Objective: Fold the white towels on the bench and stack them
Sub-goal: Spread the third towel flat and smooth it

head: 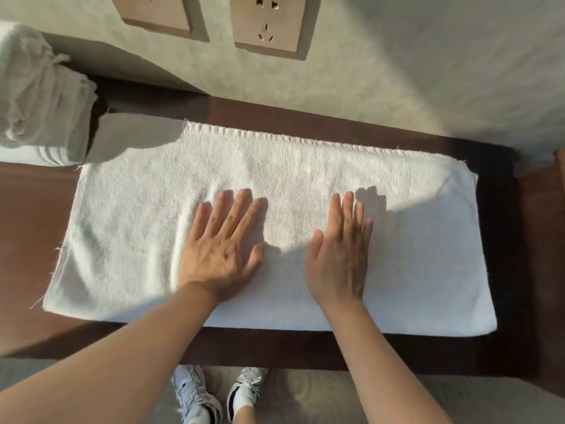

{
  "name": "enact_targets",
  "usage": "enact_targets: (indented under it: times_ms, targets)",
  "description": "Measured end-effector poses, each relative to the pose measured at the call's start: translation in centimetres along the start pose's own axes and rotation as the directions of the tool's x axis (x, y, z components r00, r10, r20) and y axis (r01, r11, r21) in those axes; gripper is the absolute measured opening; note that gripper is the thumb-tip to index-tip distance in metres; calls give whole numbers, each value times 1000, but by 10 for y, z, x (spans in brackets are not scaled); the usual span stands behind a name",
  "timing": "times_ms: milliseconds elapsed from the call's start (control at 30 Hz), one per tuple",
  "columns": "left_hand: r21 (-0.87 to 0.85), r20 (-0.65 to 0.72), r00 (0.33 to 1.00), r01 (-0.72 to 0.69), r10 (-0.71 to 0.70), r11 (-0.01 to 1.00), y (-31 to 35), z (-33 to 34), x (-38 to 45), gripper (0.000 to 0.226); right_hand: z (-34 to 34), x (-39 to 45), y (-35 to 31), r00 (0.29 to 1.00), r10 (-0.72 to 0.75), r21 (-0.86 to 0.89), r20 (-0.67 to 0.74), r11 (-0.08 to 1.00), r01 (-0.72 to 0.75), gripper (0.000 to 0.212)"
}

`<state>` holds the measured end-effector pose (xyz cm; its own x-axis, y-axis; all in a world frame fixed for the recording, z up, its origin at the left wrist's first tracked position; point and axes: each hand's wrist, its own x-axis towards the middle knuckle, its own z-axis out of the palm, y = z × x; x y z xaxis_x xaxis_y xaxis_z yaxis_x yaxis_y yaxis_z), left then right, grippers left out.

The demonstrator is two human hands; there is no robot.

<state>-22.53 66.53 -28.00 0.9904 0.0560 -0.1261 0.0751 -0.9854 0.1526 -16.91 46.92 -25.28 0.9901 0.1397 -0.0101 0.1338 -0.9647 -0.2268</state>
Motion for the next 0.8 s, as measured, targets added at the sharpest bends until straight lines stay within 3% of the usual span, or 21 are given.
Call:
enact_targets:
  times_ms: [133, 333, 433, 533, 700, 800]
  targets:
    - [-56, -8, 1000, -20, 20, 998, 0, -1, -2, 69, 20, -30, -52, 987, -88, 12, 136, 996, 87, 63]
    - [-109, -9, 1000, -26, 26, 994, 1, -4, 0, 62, 33, -26, -49, 997, -55, -52, 50, 997, 58, 66]
    - [-134, 10, 995, -99, 101, 986, -5, -9, -3, 67, 37, -27, -46, 997, -66, -57, 24, 996, 68, 66]
    - [-55, 38, 985, -169, 171, 984, -41, -12, -16, 67, 38, -26, -45, 998, -54, -54, 17, 997, 55, 66]
    - [32, 62, 996, 70, -72, 997, -146, -26, -57, 68, 36, -29, -47, 998, -56, -52, 32, 997, 57, 66]
    - [-40, 65, 975, 217, -214, 975, -176, -36, -62, 70, 34, -30, -50, 998, -50, -52, 34, 997, 52, 66]
